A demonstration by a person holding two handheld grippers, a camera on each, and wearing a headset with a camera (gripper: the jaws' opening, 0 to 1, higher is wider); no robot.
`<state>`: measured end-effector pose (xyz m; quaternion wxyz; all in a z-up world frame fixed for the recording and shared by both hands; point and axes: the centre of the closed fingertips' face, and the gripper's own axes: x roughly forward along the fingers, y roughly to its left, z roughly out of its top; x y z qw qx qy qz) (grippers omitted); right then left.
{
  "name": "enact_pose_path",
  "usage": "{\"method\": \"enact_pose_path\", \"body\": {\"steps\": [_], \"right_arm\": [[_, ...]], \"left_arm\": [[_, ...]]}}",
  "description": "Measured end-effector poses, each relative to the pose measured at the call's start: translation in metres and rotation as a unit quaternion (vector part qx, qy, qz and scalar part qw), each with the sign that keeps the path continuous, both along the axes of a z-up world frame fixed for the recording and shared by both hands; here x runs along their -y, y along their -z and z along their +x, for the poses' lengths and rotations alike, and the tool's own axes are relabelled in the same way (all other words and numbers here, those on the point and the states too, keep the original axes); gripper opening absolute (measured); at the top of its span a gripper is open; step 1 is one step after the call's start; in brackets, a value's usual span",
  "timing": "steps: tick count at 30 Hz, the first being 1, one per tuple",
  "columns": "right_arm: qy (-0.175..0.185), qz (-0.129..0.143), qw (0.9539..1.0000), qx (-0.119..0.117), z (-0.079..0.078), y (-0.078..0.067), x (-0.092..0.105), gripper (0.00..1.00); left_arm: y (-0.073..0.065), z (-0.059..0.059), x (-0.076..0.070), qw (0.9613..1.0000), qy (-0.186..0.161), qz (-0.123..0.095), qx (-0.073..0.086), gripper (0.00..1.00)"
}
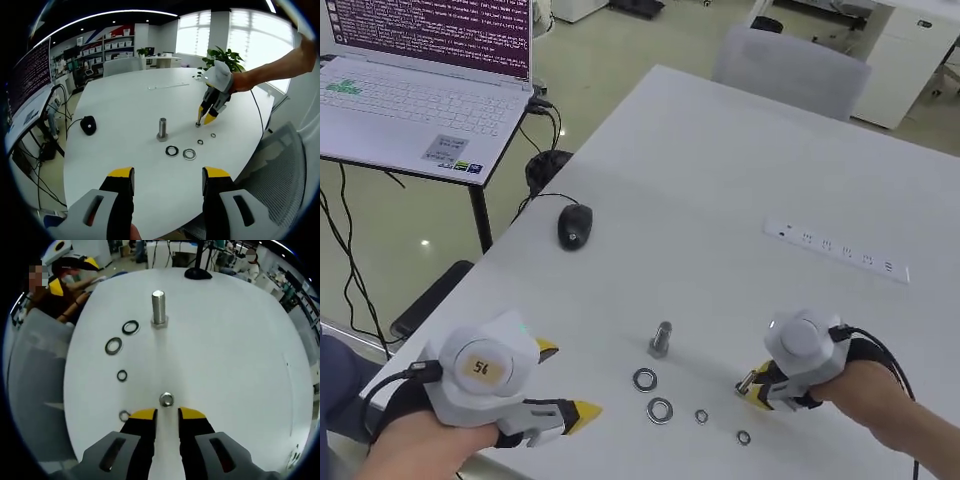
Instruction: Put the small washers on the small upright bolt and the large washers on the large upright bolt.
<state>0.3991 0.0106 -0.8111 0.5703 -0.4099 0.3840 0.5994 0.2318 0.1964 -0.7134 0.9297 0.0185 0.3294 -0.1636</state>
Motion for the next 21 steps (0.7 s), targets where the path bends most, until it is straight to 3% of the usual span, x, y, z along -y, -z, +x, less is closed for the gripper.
{"method": "enact_pose_path", "body": {"steps": [10, 15, 21], "right_arm": [[0.016, -0.007, 0.9998, -0.009, -0.022, 0.007, 0.031, 0.18], [0.007, -0.002, 0.9999, -0.015, -0.036, 0.011, 0.032, 0.18], [-0.017, 0.011, 0.9994, -0.027, -0.057, 0.012, 0.019, 0.18]], "left_arm": [[-0.002, -0.001, 0.006, 1.0, 0.008, 0.0, 0.001, 0.54], [-0.002, -0.001, 0.008, 0.9999, 0.013, 0.002, 0.002, 0.54], [-0.008, 0.003, 0.01, 0.9999, 0.013, 0.002, 0.008, 0.54]]}}
